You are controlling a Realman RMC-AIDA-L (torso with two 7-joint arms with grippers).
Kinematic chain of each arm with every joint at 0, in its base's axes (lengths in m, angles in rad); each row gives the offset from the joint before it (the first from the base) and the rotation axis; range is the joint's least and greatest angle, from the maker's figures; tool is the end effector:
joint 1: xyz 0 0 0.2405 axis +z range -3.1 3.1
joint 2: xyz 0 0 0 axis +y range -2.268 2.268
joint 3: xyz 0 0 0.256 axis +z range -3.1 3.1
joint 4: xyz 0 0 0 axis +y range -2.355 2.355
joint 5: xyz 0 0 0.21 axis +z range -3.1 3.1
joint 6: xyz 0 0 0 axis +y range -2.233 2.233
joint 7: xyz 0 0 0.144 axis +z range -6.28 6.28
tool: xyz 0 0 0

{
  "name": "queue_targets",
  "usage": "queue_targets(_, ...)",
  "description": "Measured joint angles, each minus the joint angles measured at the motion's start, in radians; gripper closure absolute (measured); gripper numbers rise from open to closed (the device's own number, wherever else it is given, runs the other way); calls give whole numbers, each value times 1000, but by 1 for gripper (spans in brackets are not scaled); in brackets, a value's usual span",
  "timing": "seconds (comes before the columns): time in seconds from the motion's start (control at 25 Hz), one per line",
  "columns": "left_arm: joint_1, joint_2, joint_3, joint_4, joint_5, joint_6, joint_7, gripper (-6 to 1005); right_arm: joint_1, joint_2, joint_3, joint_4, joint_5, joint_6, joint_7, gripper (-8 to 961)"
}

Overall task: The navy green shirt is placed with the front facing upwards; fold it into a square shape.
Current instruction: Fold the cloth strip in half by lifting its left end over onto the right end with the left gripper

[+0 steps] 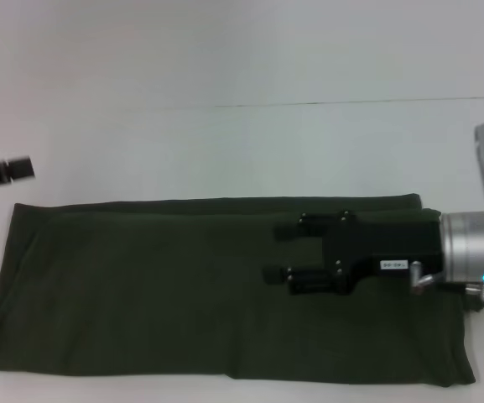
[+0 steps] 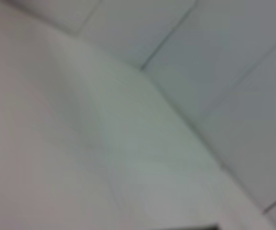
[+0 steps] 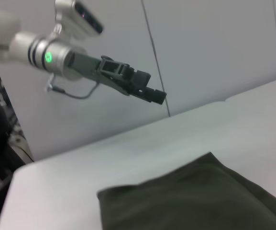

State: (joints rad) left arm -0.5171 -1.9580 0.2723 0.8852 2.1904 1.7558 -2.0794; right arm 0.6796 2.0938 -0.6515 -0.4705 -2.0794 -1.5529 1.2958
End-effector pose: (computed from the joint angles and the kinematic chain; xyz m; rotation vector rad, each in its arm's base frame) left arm -0.3022 0.3274 0.1275 -2.2658 -1.3935 -0.8094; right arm 0.2267 0.3381 -0.0406 -2.8833 0.5457 0.7538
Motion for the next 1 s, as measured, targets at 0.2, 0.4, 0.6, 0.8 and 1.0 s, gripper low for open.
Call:
queue_targets(0.2, -34, 11, 58, 48, 187, -17, -129, 165, 11, 4, -7, 89, 40, 83, -170, 174)
queue_targets(0.4, -110, 34, 110, 45, 447, -27, -334, 67, 12, 4, -9, 104, 55, 90, -208, 177)
queue_targets(0.6, -146, 46, 166, 42, 524, -68, -439, 71, 9, 4, -39, 120, 53, 107, -254, 173)
queue_targets(0.8, -164, 47, 229, 20, 561, -110, -447, 76, 15, 5, -75, 148, 53, 157, -261, 173)
queue_targets(1.0, -157, 29, 302, 12, 586, -172, -446, 80, 16, 6, -86, 159, 54, 167, -262, 173)
